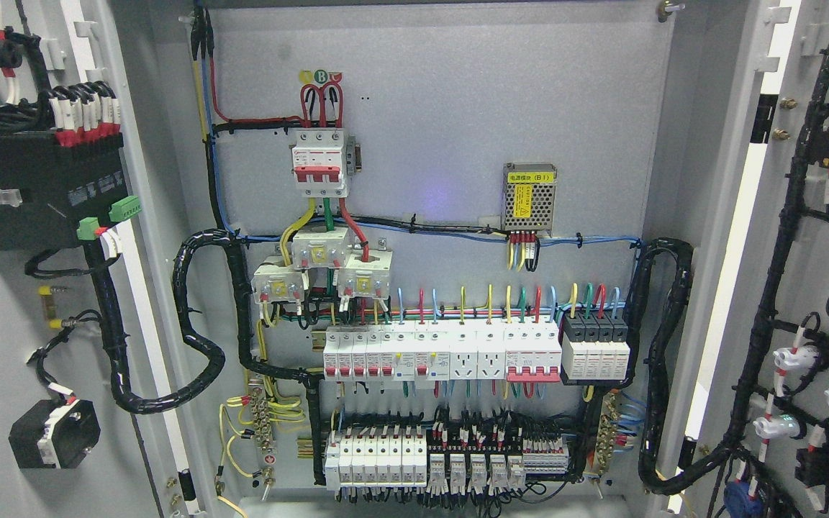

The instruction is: Open door with both hands

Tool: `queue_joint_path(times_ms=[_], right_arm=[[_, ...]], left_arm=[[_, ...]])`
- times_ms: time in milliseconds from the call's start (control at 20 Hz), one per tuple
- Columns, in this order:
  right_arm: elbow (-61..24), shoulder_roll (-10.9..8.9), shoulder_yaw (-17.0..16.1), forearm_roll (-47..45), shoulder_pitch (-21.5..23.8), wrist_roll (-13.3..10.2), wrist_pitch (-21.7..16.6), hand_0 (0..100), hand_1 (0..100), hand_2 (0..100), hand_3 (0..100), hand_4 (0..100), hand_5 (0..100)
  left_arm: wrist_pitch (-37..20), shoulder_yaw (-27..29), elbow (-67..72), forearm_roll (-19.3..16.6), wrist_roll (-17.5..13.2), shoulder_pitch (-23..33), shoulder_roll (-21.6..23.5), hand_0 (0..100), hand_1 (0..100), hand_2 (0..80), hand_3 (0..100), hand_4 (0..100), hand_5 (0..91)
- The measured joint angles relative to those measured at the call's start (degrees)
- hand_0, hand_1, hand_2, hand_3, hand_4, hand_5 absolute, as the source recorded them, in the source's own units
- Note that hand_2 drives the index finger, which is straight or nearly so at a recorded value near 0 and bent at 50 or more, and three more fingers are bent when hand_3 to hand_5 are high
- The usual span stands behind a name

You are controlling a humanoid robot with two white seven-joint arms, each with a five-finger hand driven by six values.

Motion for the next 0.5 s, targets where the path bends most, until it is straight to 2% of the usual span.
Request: queue_joint_path(times_ms=[501], right_arm=[[1.49,-2.36,-1.82,-0.91,0.17,1.43,0.0,0,0,0,0,0,0]], left_arm=[[0.0,4.84,3.79,2.36,-0.27,-0.37,2.16,0,0,0.0,0,3,0.0]])
